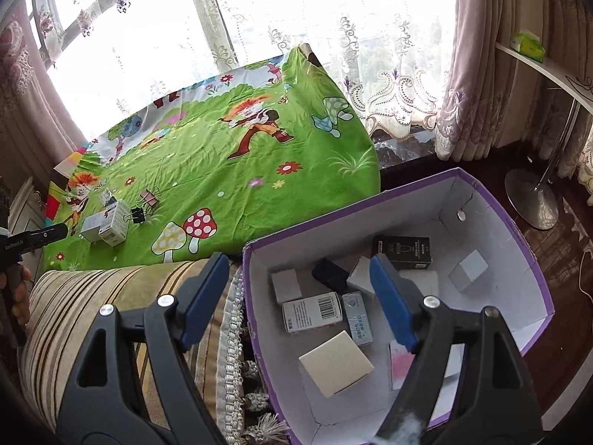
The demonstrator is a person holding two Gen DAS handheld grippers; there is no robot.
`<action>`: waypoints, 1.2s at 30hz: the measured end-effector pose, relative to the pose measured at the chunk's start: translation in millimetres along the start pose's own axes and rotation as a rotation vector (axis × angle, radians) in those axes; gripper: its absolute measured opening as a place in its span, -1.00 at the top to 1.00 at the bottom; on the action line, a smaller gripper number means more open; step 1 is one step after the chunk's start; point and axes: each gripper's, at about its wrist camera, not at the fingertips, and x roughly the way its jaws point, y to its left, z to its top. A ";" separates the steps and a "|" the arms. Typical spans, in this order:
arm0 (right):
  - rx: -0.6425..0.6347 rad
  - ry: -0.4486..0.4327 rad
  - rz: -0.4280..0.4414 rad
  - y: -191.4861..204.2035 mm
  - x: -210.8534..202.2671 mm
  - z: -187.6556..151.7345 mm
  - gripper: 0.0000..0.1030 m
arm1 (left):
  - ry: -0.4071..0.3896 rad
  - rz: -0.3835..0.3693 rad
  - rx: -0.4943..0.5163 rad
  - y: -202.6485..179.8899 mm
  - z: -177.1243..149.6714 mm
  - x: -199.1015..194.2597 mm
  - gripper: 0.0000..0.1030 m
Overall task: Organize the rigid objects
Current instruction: 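Move both empty grippers back over the remaining boxes, then lower the left gripper and close it on the white printed box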
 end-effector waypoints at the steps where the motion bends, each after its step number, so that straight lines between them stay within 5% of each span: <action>1: -0.010 0.003 0.002 4.4 1.0 1.4 -0.57 | 0.007 0.023 -0.023 9.8 1.8 1.4 -0.23; 9: -0.093 0.011 0.034 45.5 6.3 14.3 -0.63 | 0.067 0.132 -0.197 65.4 21.2 29.5 -0.67; 18: -0.229 0.022 0.085 108.1 16.2 25.0 -0.67 | 0.128 0.201 -0.187 73.2 34.3 63.6 -0.74; 29: -0.408 0.069 0.152 189.2 36.2 24.4 -0.69 | 0.114 0.242 -0.176 80.8 38.7 69.7 -0.85; 36: -0.498 0.129 0.182 233.2 55.5 14.5 -0.69 | 0.140 0.289 -0.098 76.4 38.9 78.1 -0.87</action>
